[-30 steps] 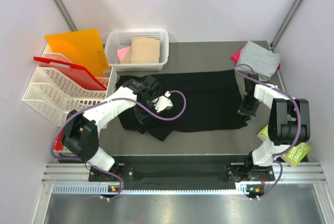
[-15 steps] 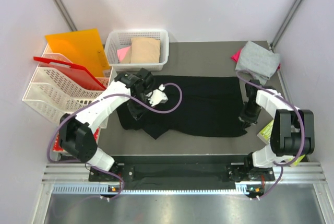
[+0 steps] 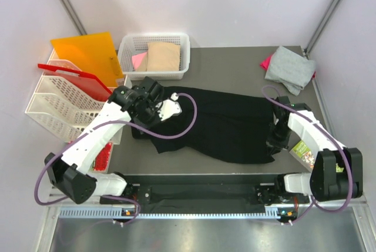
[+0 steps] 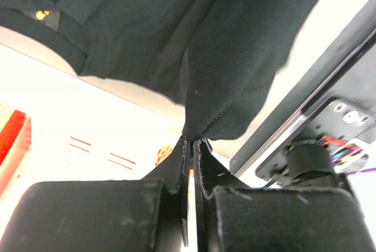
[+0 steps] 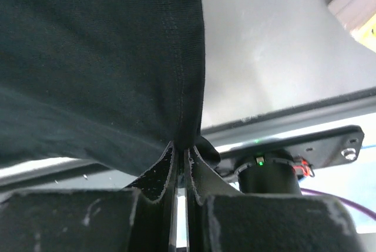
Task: Fold and stack the t-shirts
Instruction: Fold the other side of the tshirt into a rectangle
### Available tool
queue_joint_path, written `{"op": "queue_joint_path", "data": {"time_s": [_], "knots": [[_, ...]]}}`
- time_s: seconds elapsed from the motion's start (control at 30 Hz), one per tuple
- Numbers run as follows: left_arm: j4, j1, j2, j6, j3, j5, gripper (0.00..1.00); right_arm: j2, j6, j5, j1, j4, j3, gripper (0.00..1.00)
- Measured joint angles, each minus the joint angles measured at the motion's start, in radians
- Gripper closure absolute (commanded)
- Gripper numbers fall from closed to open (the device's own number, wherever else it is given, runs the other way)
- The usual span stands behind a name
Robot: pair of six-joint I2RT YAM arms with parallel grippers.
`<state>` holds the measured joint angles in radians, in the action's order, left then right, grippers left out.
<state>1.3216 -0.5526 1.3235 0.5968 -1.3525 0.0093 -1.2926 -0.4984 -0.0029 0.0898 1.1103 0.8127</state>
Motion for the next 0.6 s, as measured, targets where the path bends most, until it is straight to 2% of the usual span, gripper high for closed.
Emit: {"op": "queue_joint_path", "data": {"time_s": [0.23,0.47,0.6], "knots": [[0.020,-0.036,-0.036,0.091,0.044,-0.085,1.00,0.061,-0.003,0.006,0.048,0.087,0.042,1.00],[0.026,-0.037,-0.034,0.159,-0.014,-0.101,1.00,0.129,-0.019,0.014,0.052,0.154,0.067,1.00],[0.040,-0.034,0.049,0.204,-0.071,-0.100,1.00,0.126,-0.027,0.039,0.050,0.179,0.100,1.00]]}}
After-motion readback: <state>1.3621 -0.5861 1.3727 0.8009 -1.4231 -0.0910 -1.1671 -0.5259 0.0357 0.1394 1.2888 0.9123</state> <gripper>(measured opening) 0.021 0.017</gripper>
